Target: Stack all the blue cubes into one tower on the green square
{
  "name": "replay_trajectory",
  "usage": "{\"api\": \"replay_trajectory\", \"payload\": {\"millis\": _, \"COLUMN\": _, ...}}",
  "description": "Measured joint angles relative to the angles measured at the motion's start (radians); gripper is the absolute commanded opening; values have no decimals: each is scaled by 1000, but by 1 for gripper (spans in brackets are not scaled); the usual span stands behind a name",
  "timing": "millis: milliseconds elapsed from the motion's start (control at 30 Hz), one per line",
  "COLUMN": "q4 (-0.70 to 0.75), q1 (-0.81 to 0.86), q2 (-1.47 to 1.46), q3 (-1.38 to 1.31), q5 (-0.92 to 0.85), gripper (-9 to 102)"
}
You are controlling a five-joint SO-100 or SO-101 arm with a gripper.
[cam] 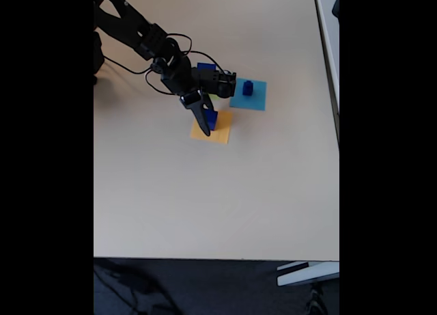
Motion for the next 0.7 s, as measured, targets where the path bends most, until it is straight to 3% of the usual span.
{"api": "replay_trajectory", "payload": {"millis": 300, "q4": -44, "q1": 8, "q2": -18, "q3": 37, "q5": -2, "gripper": 46}}
{"api": "replay_trajectory", "payload": {"millis": 500, "q4": -44, "q1": 18, "q2": -18, "q3": 37, "q5": -2, "gripper": 35}}
{"api": "replay_trajectory", "payload": {"millis": 700, "q4": -49, "q1": 17, "q2": -18, "q3": 37, "q5": -2, "gripper": 34}}
